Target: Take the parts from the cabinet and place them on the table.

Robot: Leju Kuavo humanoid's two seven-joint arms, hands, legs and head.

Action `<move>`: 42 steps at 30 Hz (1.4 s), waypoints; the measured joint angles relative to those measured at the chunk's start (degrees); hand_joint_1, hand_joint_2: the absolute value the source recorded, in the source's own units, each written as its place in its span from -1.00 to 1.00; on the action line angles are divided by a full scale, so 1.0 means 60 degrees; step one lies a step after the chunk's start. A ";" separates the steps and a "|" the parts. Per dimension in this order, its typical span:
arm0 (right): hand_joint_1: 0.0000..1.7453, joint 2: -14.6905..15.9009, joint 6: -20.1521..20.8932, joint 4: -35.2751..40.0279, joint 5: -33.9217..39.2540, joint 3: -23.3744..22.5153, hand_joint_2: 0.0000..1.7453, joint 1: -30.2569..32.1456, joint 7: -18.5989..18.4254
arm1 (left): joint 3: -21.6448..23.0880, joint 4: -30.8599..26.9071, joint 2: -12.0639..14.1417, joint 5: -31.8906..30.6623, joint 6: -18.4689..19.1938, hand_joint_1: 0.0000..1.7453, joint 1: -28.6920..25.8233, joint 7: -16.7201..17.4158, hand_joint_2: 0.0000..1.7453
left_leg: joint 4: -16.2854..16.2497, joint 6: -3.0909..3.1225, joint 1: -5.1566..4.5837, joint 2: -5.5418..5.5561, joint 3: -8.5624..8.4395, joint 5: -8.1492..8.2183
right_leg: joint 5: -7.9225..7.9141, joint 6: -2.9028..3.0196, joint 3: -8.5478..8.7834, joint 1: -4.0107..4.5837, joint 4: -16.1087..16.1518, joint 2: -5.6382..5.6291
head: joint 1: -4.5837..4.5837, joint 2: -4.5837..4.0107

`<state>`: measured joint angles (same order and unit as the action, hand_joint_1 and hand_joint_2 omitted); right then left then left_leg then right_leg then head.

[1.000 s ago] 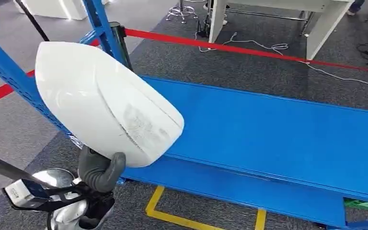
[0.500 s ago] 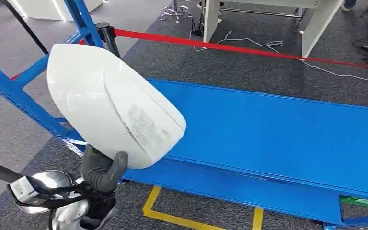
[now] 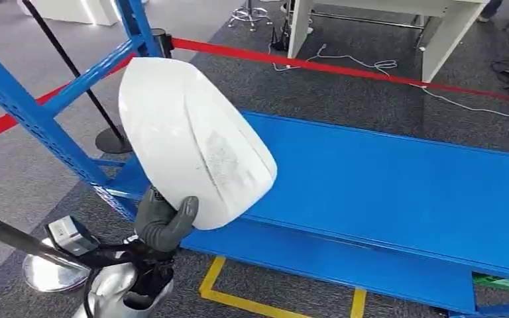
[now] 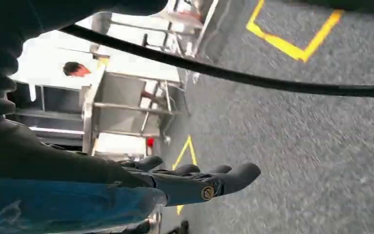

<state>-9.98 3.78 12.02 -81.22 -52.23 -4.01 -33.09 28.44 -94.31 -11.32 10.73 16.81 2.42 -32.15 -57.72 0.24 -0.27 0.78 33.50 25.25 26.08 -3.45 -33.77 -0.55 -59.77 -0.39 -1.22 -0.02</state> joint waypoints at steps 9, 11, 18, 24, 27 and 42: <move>-1.00 -0.0063 0.0000 0.0000 0.0073 -0.0318 1.00 -0.0037 -0.0201 | 0.0117 0.0208 -0.0051 0.0212 -0.0255 1.00 0.0157 0.0256 1.00 | -0.2412 -0.0376 0.0055 -0.0024 0.1201 0.1221 | -0.0105 0.0455 0.0002 -0.0019 0.0104 -0.0032 | 0.0113 0.0000; -1.00 -0.0063 0.0000 0.0000 0.0062 -0.0325 1.00 -0.0027 -0.0201 | 0.0153 0.0288 -0.0025 0.0209 -0.0302 1.00 0.0157 0.0390 1.00 | -0.2811 -0.0373 0.0057 -0.0024 0.1454 0.1133 | -0.0104 0.0454 0.0008 -0.0021 0.0103 -0.0032 | 0.0109 0.0000; -1.00 -0.0081 -0.0015 0.0000 0.0044 -0.0329 1.00 -0.0030 -0.0164 | 0.0230 0.0481 -0.0025 0.0190 -0.0383 1.00 0.0246 0.0638 1.00 | -0.0060 -0.0146 0.0037 0.0025 0.0168 -0.0108 | -0.0135 0.0178 -0.0014 0.0019 0.0107 -0.0075 | 0.0120 0.0000; -1.00 -0.0084 -0.0029 0.0000 0.0029 -0.0343 1.00 -0.0024 -0.0040 | 0.0306 0.0678 -0.0022 0.0114 -0.0532 1.00 0.0259 0.0762 1.00 | 0.0005 0.0167 0.0052 -0.0029 0.0272 -0.0263 | 0.1342 0.0002 -0.0900 0.0000 -0.2118 -0.0021 | 0.0058 0.0000; -1.00 -0.0084 -0.0029 0.0000 0.0000 -0.0387 1.00 -0.0022 -0.0008 | 0.0372 0.0758 -0.0011 0.0110 -0.0583 1.00 0.0255 0.0794 1.00 | 0.0005 0.0179 0.0033 -0.0031 0.0386 -0.0365 | 0.1244 0.0013 -0.0851 0.0008 -0.2466 -0.0021 | 0.0055 0.0000; -1.00 -0.0099 -0.0044 0.0000 -0.0022 -0.0463 1.00 -0.0090 0.0047 | 0.0415 0.0852 0.0051 0.0096 -0.0604 1.00 0.0269 0.0802 1.00 | -0.2726 -0.0449 0.0055 -0.0024 0.1254 0.1083 | -0.0334 0.0483 -0.0187 0.0015 0.0185 0.0021 | 0.0106 0.0000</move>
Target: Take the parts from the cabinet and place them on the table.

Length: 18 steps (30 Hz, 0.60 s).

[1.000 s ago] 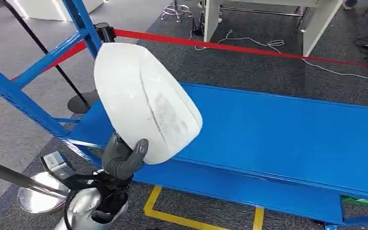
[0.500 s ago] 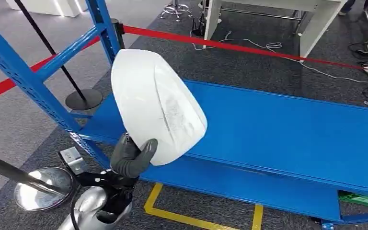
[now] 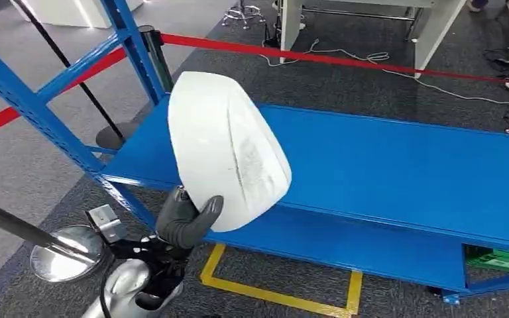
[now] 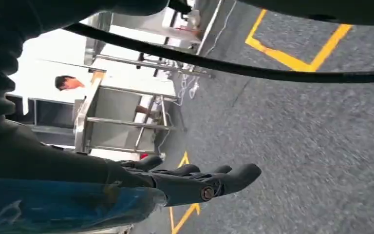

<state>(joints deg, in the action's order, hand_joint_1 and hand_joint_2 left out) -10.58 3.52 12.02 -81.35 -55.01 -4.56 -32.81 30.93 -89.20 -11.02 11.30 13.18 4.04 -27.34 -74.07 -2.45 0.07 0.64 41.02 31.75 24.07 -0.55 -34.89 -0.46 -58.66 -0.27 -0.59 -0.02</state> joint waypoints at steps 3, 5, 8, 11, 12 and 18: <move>-1.00 0.0000 0.0000 0.0000 -0.0004 -0.0007 1.00 -0.0015 0.0029 | 0.0007 0.0000 -0.0004 0.0004 0.0003 1.00 0.0039 0.0000 1.00 | 0.1948 0.0076 0.0001 -0.0004 -0.1497 -0.0677 | -0.0227 -0.0096 -0.0234 -0.0007 -0.0010 -0.0019 | 0.0004 0.0000; -1.00 0.0000 0.0000 0.0000 -0.0007 -0.0007 1.00 -0.0015 0.0047 | 0.0018 0.0000 -0.0022 0.0004 0.0003 1.00 0.0114 0.0000 1.00 | 0.2930 0.0225 -0.0025 0.0017 -0.2125 -0.0490 | -0.0357 -0.0190 -0.0341 0.0050 -0.0040 -0.0020 | -0.0029 0.0000; -1.00 0.0000 0.0004 0.0000 -0.0011 -0.0007 1.00 0.0001 0.0095 | 0.0018 0.0015 -0.0007 0.0026 0.0007 1.00 0.0096 0.0000 1.00 | 0.2959 0.0401 -0.0094 0.0014 -0.1950 -0.0657 | -0.0620 -0.0372 -0.0390 -0.0010 0.0066 -0.0024 | -0.0014 0.0000; -1.00 -0.0004 -0.0007 0.0000 -0.0011 -0.0015 1.00 0.0046 0.0106 | 0.0026 0.0036 -0.0018 0.0055 0.0018 1.00 0.0118 0.0011 1.00 | 0.3001 0.0584 -0.0042 -0.0028 -0.1715 -0.0929 | 0.0400 -0.0455 -0.0732 -0.0031 -0.0733 -0.0011 | -0.0065 0.0000; -1.00 -0.0004 -0.0007 0.0000 -0.0022 -0.0015 1.00 0.0039 0.0113 | 0.0029 0.0040 -0.0018 0.0058 0.0022 1.00 0.0118 0.0014 1.00 | 0.3000 0.0599 -0.0048 -0.0032 -0.1601 -0.1020 | 0.0943 -0.0479 -0.0939 -0.0031 -0.1498 -0.0011 | -0.0084 0.0000; -1.00 -0.0004 -0.0033 0.0000 -0.0033 -0.0018 1.00 0.0003 0.0120 | 0.0029 0.0102 0.0011 0.0058 0.0025 1.00 0.0114 0.0015 1.00 | 0.2952 0.0511 -0.0056 -0.0029 -0.0886 -0.1583 | 0.0501 -0.0474 0.0366 -0.0024 -0.1130 -0.0013 | -0.0076 0.0000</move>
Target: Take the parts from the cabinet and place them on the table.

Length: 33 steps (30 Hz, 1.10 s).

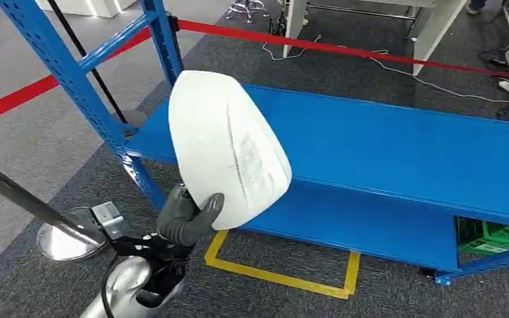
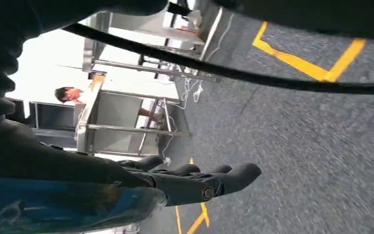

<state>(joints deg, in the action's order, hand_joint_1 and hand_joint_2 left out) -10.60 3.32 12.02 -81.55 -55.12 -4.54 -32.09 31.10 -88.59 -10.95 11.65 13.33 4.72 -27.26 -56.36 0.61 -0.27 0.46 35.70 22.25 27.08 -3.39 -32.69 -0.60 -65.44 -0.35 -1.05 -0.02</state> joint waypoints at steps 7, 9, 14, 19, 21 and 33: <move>-1.00 -0.0018 -0.0164 0.0000 -0.0033 0.0000 1.00 -0.0031 0.0109 | 0.0014 0.0000 0.0015 0.0055 0.0025 1.00 0.0002 0.0015 1.00 | -0.0223 -0.0380 0.0012 -0.0007 0.0244 0.0030 | 0.0127 0.0403 0.0511 0.0043 0.1281 0.0012 | 0.0011 0.0000; -1.00 -0.0018 -0.0207 0.0000 -0.0033 0.0000 1.00 -0.0054 0.0142 | 0.0018 0.0000 0.0018 0.0055 0.0011 1.00 0.0004 0.0025 1.00 | -0.1362 -0.0454 0.0032 -0.0006 0.0601 0.1198 | -0.0095 0.0504 0.0272 0.0048 0.1271 0.0023 | 0.0077 0.0000; -1.00 -0.0018 -0.0299 0.0000 -0.0040 0.0000 1.00 -0.0035 0.0167 | 0.0014 0.0000 0.0066 0.0051 -0.0040 1.00 -0.0021 0.0044 1.00 | -0.2354 -0.0409 0.0032 -0.0006 0.0268 0.0999 | -0.0634 0.0479 -0.0470 0.0101 0.1245 0.0045 | 0.0084 0.0000; -1.00 -0.0018 -0.0360 0.0000 -0.0066 0.0000 1.00 -0.0047 0.0233 | 0.0029 -0.0007 0.0000 0.0055 -0.0055 1.00 0.0011 0.0044 1.00 | 0.0196 -0.0222 -0.0052 0.0006 -0.1431 0.1127 | -0.1112 0.0289 -0.0817 0.0132 0.1229 0.0038 | 0.0076 0.0000; -1.00 -0.0018 -0.0379 0.0000 -0.0069 0.0000 1.00 -0.0009 0.0244 | 0.0025 -0.0004 0.0004 0.0058 -0.0058 1.00 -0.0038 0.0044 1.00 | 0.0239 -0.0082 -0.0070 0.0001 -0.1274 0.0922 | -0.1291 0.0160 -0.0896 0.0093 0.1291 0.0032 | 0.0087 0.0000; -1.00 -0.0036 -0.0386 0.0000 -0.0087 -0.0004 1.00 -0.0016 0.0262 | 0.0022 -0.0029 -0.0011 0.0069 -0.0102 1.00 -0.0092 0.0040 1.00 | 0.0061 -0.0153 -0.0071 -0.0028 0.0125 -0.0296 | 0.0436 0.0087 0.0901 0.0065 0.1399 -0.0051 | 0.0047 0.0000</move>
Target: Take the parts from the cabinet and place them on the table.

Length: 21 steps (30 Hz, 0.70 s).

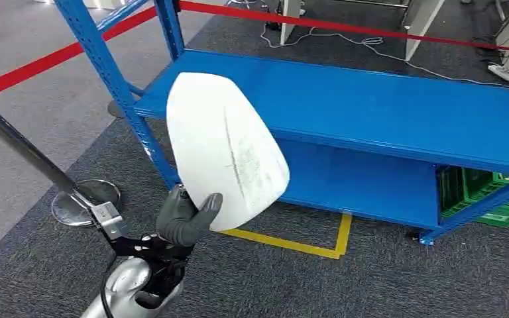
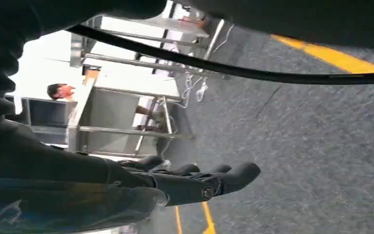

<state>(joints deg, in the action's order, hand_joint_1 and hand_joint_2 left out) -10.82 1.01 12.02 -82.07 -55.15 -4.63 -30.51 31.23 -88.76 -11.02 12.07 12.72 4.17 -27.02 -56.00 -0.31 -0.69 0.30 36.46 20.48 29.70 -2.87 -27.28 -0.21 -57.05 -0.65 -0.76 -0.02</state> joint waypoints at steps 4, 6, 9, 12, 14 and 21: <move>-1.00 0.0000 0.0000 0.0000 0.0004 -0.0004 1.00 -0.0002 0.0025 | 0.0004 -0.0004 0.0000 0.0000 -0.0018 1.00 -0.0009 -0.0011 1.00 | -0.0016 -0.0221 0.0065 -0.0015 0.0083 -0.0075 | -0.0279 0.0339 -0.0333 0.0006 -0.0029 0.0059 | -0.0015 0.0000; -1.00 0.0000 0.0000 0.0000 0.0004 -0.0004 1.00 -0.0033 0.0033 | 0.0004 -0.0004 0.0003 0.0004 -0.0044 1.00 -0.0012 -0.0015 1.00 | -0.0964 -0.0309 0.0078 -0.0016 0.0400 0.1133 | -0.0521 0.0455 -0.0544 0.0011 -0.0037 0.0064 | 0.0025 0.0000; -1.00 0.0004 0.0000 0.0000 0.0000 -0.0004 1.00 -0.0020 0.0040 | 0.0004 -0.0004 0.0029 0.0007 -0.0047 1.00 -0.0041 -0.0015 1.00 | -0.2906 -0.0347 0.0081 -0.0016 0.0830 0.2055 | -0.0859 0.0465 -0.1002 0.0025 -0.0053 0.0086 | 0.0025 0.0000; -1.00 0.0000 -0.0036 0.0000 -0.0029 -0.0004 1.00 -0.0019 0.0044 | -0.0004 -0.0004 0.0029 0.0029 -0.0066 1.00 -0.0057 -0.0015 1.00 | -0.2144 -0.0256 0.0077 -0.0016 -0.0037 0.1179 | -0.1203 0.0427 -0.1460 0.0041 -0.0056 0.0097 | 0.0025 0.0000; -1.00 0.0000 -0.0040 0.0000 -0.0033 -0.0004 1.00 -0.0018 0.0044 | -0.0007 -0.0011 0.0007 0.0033 -0.0066 1.00 -0.0044 -0.0015 1.00 | -0.0595 -0.0151 0.0056 -0.0016 -0.1275 0.1200 | -0.1352 0.0357 -0.1642 0.0045 -0.0047 0.0078 | 0.0029 0.0000; -1.00 -0.0033 -0.0055 0.0000 -0.0033 -0.0011 1.00 0.0054 0.0051 | -0.0047 -0.0051 -0.0022 0.0029 -0.0186 1.00 -0.0093 -0.0051 1.00 | 0.0439 0.0230 -0.0002 -0.0035 -0.1534 0.1147 | -0.0914 0.0045 -0.2202 -0.0020 -0.0887 0.0083 | -0.0044 0.0000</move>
<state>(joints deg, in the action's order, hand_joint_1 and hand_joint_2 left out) -11.02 0.68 12.02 -82.27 -55.21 -4.31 -30.21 30.95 -89.07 -11.15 12.24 11.61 3.61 -27.32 -53.36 1.07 -0.71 0.09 27.25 27.36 24.21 -2.60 -40.49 -0.33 -62.37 -0.15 -1.03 -0.02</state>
